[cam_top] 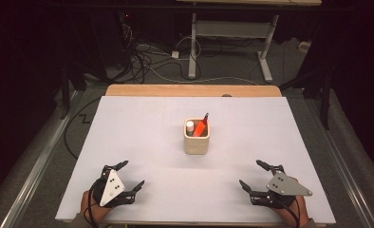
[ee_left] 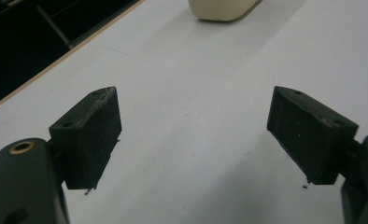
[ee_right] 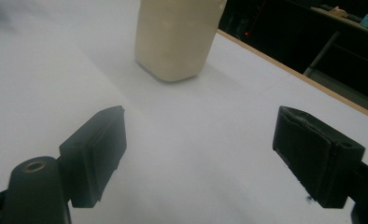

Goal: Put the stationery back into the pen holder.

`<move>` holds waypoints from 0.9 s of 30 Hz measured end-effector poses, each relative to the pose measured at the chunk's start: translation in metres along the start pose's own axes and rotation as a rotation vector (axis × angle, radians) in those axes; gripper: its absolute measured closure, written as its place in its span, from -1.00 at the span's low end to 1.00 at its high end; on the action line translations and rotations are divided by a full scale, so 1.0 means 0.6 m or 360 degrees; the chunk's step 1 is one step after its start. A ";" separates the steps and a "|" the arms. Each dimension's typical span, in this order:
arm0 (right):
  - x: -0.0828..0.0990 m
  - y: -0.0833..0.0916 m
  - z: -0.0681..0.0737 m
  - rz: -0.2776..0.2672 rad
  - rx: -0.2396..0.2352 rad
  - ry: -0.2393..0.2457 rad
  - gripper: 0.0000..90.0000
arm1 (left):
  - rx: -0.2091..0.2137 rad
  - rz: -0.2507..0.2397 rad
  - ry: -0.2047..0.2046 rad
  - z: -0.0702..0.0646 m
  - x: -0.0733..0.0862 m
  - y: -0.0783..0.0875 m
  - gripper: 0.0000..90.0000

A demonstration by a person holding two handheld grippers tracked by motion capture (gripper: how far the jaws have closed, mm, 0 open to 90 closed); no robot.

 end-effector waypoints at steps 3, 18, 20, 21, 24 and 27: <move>-0.001 -0.003 0.004 0.0018 -0.0007 0.0012 -0.60 | 0.0001 0.0008 -0.0014 0.001 0.000 0.000 -0.61; 0.005 -0.004 -0.001 0.0025 -0.0003 -0.0005 -0.60 | 0.0016 0.0020 -0.0005 0.000 0.000 -0.006 -0.62; 0.006 -0.004 -0.001 0.0023 -0.0007 -0.0014 -0.60 | 0.0010 0.0014 0.0006 0.001 -0.001 -0.006 -0.62; 0.006 -0.004 -0.002 0.0021 -0.0006 -0.0012 -0.60 | 0.0008 0.0016 0.0004 0.001 -0.001 -0.006 -0.62; 0.008 -0.004 -0.003 0.0024 -0.0003 -0.0014 -0.60 | 0.0008 0.0018 0.0001 0.003 -0.002 -0.008 -0.62; 0.010 -0.003 -0.004 0.0033 0.0000 -0.0019 -0.60 | 0.0006 0.0019 0.0006 0.005 -0.003 -0.011 -0.62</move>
Point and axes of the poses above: each handheld gripper's, and its own axes: y roughly backward along the jaws, x roughly out of its underside, z roughly to its left, the point moved 1 cm from there along -y, roughly forward along the jaws, and after that the axes turned 3 degrees about -x, right-handed, at the moved point
